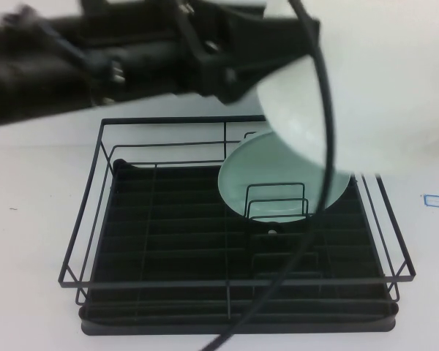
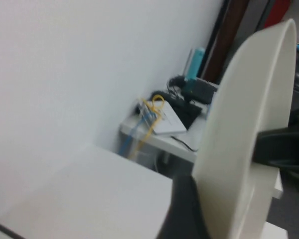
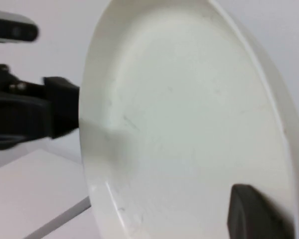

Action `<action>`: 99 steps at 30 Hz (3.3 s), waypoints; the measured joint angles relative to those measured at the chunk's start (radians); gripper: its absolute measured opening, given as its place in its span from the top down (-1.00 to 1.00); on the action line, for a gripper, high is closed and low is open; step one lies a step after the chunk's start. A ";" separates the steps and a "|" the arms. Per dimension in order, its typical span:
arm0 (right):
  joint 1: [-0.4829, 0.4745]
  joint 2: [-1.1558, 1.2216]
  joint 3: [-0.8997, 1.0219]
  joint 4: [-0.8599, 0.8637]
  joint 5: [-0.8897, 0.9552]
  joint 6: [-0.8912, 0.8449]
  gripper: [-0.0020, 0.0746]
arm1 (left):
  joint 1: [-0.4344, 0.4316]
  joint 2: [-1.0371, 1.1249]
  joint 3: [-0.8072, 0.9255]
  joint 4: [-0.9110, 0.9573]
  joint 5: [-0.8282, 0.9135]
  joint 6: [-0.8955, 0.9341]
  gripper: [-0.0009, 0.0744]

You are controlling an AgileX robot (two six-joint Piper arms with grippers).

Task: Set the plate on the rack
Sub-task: Hand over the plate, then place the plate on the rack

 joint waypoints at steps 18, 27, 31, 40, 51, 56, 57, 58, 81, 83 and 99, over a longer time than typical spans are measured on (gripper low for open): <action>0.202 0.230 -0.548 -0.827 -0.241 0.095 0.61 | 0.274 -0.491 0.118 0.742 -0.193 -0.106 0.96; 0.502 0.329 -0.573 -1.350 -0.200 0.346 0.61 | 0.251 -0.877 0.552 0.815 -0.615 -0.090 0.97; 0.536 0.385 -0.573 -1.376 -0.246 0.364 0.61 | 0.251 -1.031 0.714 0.815 -0.674 -0.006 0.97; 0.579 0.488 -0.580 -1.410 -0.313 0.366 0.61 | 0.251 -1.206 0.986 0.781 -0.968 0.013 0.98; 0.579 0.550 -0.582 -1.461 -0.333 0.366 0.61 | 0.251 -1.217 1.007 0.677 -1.128 0.013 0.98; 0.579 0.577 -0.582 -1.465 -0.335 0.364 0.61 | 0.251 -1.217 1.007 0.674 -1.128 0.013 0.98; 0.580 0.580 -0.582 -1.465 -0.335 0.364 0.61 | 0.251 -1.217 1.007 0.674 -1.128 0.013 0.98; 0.580 0.589 -0.582 -1.465 -0.335 0.364 0.61 | 0.251 -1.217 1.007 0.674 -1.128 0.013 0.98; 0.583 0.707 -0.584 -1.508 -0.327 0.364 0.56 | 0.251 -1.217 1.007 0.670 -1.076 0.013 0.98; 0.583 0.709 -0.584 -1.508 -0.327 0.364 0.48 | 0.251 -1.217 1.007 0.668 -1.076 0.013 0.98; 0.583 0.687 -0.584 -1.512 -0.327 0.455 -0.19 | 0.251 -1.217 1.007 0.638 -1.076 0.013 0.98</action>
